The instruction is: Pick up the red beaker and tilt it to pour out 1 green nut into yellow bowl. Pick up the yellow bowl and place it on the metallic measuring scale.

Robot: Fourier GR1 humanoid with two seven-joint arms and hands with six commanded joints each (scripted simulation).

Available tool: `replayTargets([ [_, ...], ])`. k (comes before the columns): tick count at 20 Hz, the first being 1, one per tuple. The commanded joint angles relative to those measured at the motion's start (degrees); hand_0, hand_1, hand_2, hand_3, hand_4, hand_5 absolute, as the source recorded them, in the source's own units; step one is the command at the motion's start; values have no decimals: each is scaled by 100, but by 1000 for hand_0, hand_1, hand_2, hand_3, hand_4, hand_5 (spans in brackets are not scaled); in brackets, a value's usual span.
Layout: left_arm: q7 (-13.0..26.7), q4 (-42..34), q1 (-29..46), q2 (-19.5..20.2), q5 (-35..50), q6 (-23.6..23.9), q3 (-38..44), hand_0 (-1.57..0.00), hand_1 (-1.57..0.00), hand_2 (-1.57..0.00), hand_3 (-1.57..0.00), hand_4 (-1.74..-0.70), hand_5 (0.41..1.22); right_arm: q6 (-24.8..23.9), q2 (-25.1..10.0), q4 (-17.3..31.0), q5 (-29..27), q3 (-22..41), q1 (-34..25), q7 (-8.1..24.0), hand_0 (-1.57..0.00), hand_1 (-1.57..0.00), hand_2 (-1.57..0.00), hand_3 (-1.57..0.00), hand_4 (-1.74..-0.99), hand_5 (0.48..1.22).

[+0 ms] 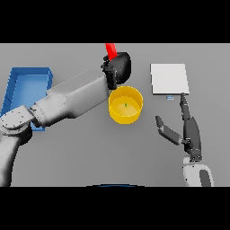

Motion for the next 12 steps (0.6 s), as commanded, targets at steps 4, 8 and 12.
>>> replayTargets([
  [4,-55,310,-658,263,248,274,372,-1571,-1571,-1399,-1509,-1676,1221,-9,14,8,39,37,71,-156,1,1,1,1,-1201,592],
  [8,-81,830,-1283,548,703,508,926,-1571,-1571,-1501,-1232,-1705,1221,137,-25,18,-186,-35,-21,-148,1,1,1,1,-1181,593],
  [12,375,1759,-1562,798,1634,544,1919,-1571,-1571,-1542,-1380,-1723,1221,215,-1,67,-325,-58,-60,-143,1,1,1,1,-1200,596],
])
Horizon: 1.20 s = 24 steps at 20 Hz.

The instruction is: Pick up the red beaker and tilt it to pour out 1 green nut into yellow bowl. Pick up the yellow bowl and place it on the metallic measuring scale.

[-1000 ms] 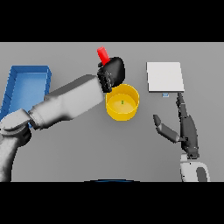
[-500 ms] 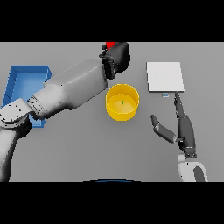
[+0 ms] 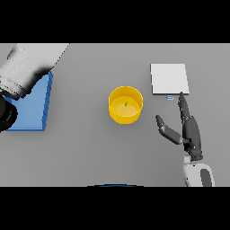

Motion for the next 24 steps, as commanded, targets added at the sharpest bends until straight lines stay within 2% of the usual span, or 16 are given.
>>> replayTargets([
  [1,145,195,68,124,331,119,331,-1571,-1571,-1548,-1379,-1727,1221,14,8,52,-29,-10,-38,13,1,1,1,1,-1199,594],
  [2,436,384,134,220,652,170,631,-1571,-1571,-1553,-1365,-1729,1221,54,-53,51,-67,-45,-51,-23,1,1,1,1,-1209,593],
  [3,556,500,240,338,999,282,921,-1571,-1571,-1556,-1360,-1732,1221,100,-67,53,-110,-46,17,-150,1,1,1,1,-1222,592],
  [7,662,527,844,918,2217,867,1802,-1571,-1571,-1565,-1410,-1737,1221,127,-50,143,-117,-22,-33,-296,1,1,1,1,-1220,587],
  [8,578,443,1035,1110,2508,1004,1997,-1571,-1571,-1566,-1426,-1738,1221,147,-89,115,-109,-18,17,-326,1,1,1,1,-1222,586],
  [9,709,334,1254,1244,2793,1137,2178,-1571,-1571,-1567,-1428,-1739,1221,132,-98,106,-86,-14,4,-334,1,1,1,1,-1226,587],
  [10,1015,150,1474,1357,2994,1264,2272,-1571,-1571,-1568,-1414,-1739,1221,124,-136,138,-38,-11,-49,-335,1,1,1,1,-1223,591],
  [13,1547,-530,2347,1671,3709,1987,2646,-1571,-1571,-1569,-1446,-1740,1221,171,-188,191,-45,-15,-20,-336,1,1,1,1,-1212,604],
  [14,1700,-849,2707,1795,3924,2136,2721,-1571,-1571,-1570,-1445,-1740,1221,181,-225,201,-22,-16,-54,-285,1,1,1,1,-1212,610],
  [19,2971,-2798,4412,2221,4628,3075,2761,-1571,-1571,-1571,-1450,-1741,1221,199,-261,190,130,88,-58,-238,1,1,1,1,-1206,653],
  [20,3105,-3132,4721,2284,4713,3258,2737,-1571,-1571,-1571,-1450,-1741,1221,192,-266,89,155,114,18,-275,1,1,1,1,-1206,657],
  [21,3272,-3491,4994,2393,4786,3379,2706,-1571,-1571,-1571,-1452,-1741,1221,197,-248,146,137,104,-27,-174,1,1,1,1,-1210,660],
  [22,3373,-3660,5248,2425,4838,3527,2670,-1571,-1571,-1571,-1449,-1741,1221,199,-260,63,142,117,21,-245,1,1,1,1,-1215,664],
  [24,3549,-3821,5538,2407,4960,3723,2616,-1571,-1571,-1571,-1450,-1741,1221,164,-226,163,126,86,-125,-122,1,1,1,1,-1218,664],
])
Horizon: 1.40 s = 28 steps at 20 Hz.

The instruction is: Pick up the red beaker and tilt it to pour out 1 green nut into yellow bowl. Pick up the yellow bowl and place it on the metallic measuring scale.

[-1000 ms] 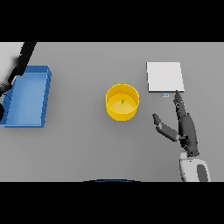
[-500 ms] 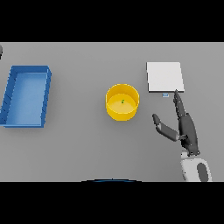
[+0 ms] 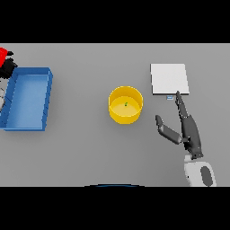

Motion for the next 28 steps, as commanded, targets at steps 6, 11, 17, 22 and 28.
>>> replayTargets([
  [6,109,-348,488,53,231,440,-219,-1571,-1571,-1571,-1539,-1741,1117,28,-98,-24,-1,-36,77,-107,1,1,1,1,-1207,665],
  [11,82,-482,528,285,526,21,-681,-1564,-1449,-1432,-1362,-1374,830,28,-56,-43,-24,-16,146,-200,1,1,1,1,-1192,663],
  [17,111,-925,579,682,1215,-954,-851,-477,-386,-392,-369,-878,710,-5,-52,-157,60,39,256,-115,1,1,1,1,-1184,667],
  [22,-72,-973,650,663,1331,-944,-777,-156,-126,-128,-120,-797,678,19,-16,-173,66,84,278,-78,1,1,1,1,-1187,663],
  [28,-364,-946,561,603,1350,-758,-633,-40,-32,-33,-31,-781,674,48,-158,-222,442,276,121,79,1,1,1,1,-1175,677],
])
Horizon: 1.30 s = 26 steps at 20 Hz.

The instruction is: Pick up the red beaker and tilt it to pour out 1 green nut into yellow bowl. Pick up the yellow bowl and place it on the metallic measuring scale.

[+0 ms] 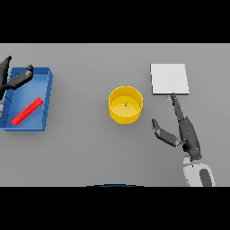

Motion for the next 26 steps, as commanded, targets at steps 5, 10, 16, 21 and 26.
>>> replayTargets([
  [5,14,89,-64,-120,-11,30,-29,-12,-10,-10,-9,-786,704,614,-585,198,361,306,-686,-7,1,1,1,1,-1234,707],
  [10,-1,37,3,-141,8,40,-64,-3,-3,-3,-2,-795,708,1090,-1340,519,1379,832,-1683,300,1,1,1,1,-1279,671],
  [16,13,-96,57,-47,68,18,-47,0,0,0,0,-797,722,1723,-1704,948,2091,1535,-2579,3,1,1,1,1,-1271,658],
  [21,64,78,-75,-189,-32,14,-131,1,1,1,1,-797,718,2092,-1657,1634,2336,1930,-3242,-176,1,1,1,1,-1277,677],
  [26,-53,211,-104,-135,25,-94,-55,1,1,1,1,-794,723,2317,-1502,2181,2446,2231,-3657,-437,1,1,1,1,-1246,686],
])
